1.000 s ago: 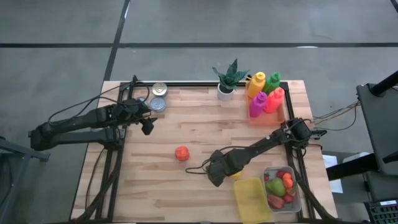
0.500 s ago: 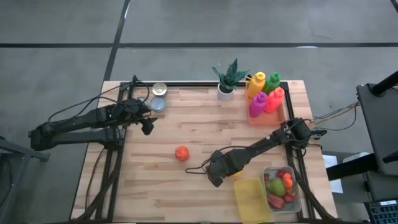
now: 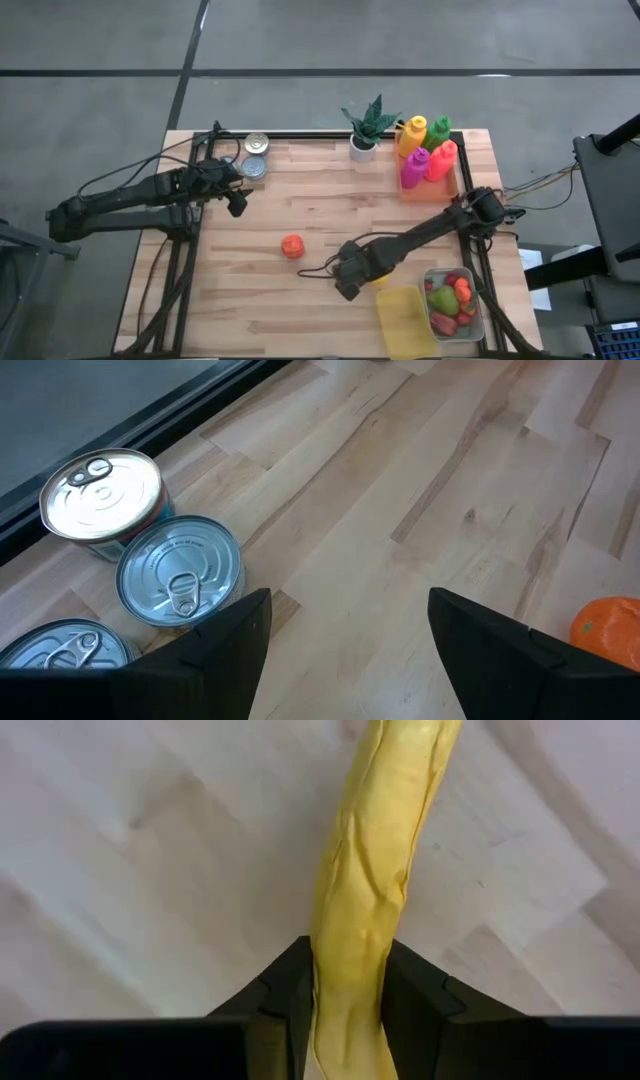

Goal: Pick & Place Food Item
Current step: Put the yellow banana into the gray bin

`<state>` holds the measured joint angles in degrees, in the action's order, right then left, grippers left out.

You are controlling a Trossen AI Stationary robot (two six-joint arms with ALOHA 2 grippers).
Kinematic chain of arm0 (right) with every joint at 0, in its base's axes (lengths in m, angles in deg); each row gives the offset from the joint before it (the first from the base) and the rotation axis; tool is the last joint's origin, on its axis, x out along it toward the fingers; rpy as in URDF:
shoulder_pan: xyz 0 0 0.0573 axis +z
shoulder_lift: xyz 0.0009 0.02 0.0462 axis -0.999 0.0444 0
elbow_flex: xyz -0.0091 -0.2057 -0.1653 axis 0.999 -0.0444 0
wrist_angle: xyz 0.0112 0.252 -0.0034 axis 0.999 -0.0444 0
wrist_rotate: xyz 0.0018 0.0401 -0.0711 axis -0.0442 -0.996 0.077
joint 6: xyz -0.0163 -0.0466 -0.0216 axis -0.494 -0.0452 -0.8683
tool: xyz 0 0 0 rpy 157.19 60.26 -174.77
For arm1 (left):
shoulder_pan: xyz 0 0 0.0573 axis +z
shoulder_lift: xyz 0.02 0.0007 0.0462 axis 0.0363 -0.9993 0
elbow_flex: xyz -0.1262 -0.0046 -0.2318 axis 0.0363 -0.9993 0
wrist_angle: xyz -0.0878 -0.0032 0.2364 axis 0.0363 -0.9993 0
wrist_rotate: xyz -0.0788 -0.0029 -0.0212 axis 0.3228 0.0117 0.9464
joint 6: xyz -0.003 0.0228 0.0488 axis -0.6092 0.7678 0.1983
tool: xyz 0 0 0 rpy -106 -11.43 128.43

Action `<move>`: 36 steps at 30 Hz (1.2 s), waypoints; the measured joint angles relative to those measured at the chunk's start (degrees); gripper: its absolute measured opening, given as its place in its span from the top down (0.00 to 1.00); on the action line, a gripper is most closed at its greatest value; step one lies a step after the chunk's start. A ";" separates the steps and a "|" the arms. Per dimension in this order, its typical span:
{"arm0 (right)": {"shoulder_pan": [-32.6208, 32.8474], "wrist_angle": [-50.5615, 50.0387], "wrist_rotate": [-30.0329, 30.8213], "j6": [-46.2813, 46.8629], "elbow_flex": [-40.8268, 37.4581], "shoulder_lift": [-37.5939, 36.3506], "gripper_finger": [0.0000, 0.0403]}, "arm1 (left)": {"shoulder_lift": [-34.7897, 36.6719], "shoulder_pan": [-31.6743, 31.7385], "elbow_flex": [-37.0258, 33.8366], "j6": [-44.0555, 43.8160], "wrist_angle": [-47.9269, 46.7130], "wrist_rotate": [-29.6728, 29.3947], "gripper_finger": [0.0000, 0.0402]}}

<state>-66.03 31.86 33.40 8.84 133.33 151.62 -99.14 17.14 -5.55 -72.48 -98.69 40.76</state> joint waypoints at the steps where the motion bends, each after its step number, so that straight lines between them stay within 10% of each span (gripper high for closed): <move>1: -0.03 -0.26 0.22 0.15 0.00 -0.84 0.78 | 0.00 0.00 0.00 0.00 0.00 0.00 0.31; 19: 2.11 -12.02 2.18 -3.26 -0.58 -24.95 0.77 | 0.00 -0.02 -0.01 0.00 0.01 0.00 0.31; 36: 22.14 -27.51 3.54 -26.45 -1.09 -33.67 0.77 | 0.00 -0.02 -0.01 0.00 -0.01 0.00 0.31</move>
<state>-43.88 4.35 36.94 -17.60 132.23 117.95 -99.14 17.12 -5.56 -72.48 -98.70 40.76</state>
